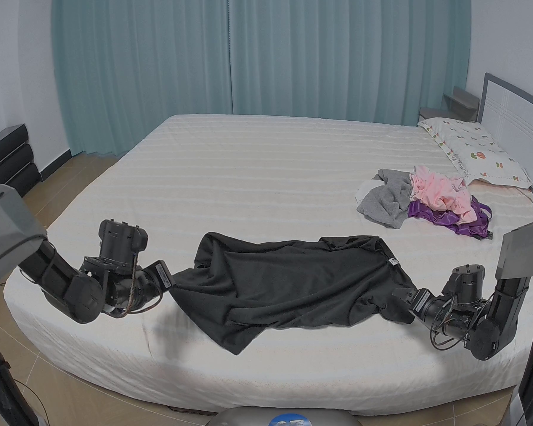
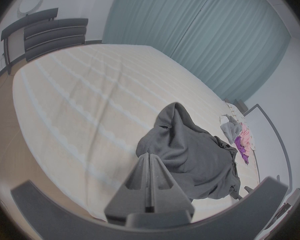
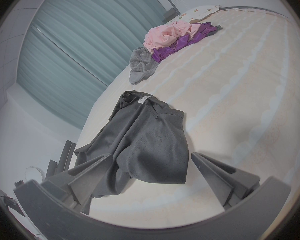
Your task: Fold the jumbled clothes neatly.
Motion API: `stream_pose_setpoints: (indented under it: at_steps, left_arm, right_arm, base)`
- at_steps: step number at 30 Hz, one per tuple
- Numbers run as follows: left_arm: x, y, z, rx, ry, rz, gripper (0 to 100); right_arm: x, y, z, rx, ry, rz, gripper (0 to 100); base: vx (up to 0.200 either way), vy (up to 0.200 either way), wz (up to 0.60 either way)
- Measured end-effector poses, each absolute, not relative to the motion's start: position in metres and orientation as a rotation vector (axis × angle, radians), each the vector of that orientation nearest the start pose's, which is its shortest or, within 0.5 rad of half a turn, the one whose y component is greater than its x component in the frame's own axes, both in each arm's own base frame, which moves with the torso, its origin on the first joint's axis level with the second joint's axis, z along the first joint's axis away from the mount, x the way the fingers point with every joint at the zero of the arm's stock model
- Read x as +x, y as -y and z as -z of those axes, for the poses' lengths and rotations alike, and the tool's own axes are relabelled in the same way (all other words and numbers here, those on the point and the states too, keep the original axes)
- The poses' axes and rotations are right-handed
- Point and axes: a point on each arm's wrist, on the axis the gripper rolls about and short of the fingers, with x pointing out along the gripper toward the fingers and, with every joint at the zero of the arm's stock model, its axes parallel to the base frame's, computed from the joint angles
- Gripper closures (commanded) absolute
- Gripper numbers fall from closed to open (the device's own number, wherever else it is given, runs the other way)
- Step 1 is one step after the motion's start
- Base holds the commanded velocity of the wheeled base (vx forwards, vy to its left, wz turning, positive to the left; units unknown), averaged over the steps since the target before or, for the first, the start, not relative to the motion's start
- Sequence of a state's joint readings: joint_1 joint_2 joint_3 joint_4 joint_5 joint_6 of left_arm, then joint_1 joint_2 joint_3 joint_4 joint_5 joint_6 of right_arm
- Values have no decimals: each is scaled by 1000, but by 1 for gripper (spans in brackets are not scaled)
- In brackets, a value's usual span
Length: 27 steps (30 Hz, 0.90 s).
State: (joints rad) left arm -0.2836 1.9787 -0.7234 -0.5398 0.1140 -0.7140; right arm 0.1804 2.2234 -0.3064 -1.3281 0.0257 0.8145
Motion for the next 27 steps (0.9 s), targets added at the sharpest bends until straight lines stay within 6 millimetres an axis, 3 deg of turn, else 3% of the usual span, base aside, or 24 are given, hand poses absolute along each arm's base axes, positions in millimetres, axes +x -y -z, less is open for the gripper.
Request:
stream_pose_setpoints:
  at_steps: [5,6,14,27]
  left_arm:
    - [310,74,-81,-527,-682,-104,100]
    - [311,72,-83,-529,-676,-108,100]
    - [321,54,-94,-557,-619,-142,100]
    - [330,52,-71,-584,-676,-150,100]
  right_arm:
    - [284,-52,16,718,-642,47,0]
    - [285,-53,18,716,-648,49,100]
    - [302,-56,27,708,-675,59,100]
    - [354,-50,1,740,-556,47,100]
  base:
    - [0,0,0]
    - [0,0,0]
    - [0,0,0]
    - [0,0,0]
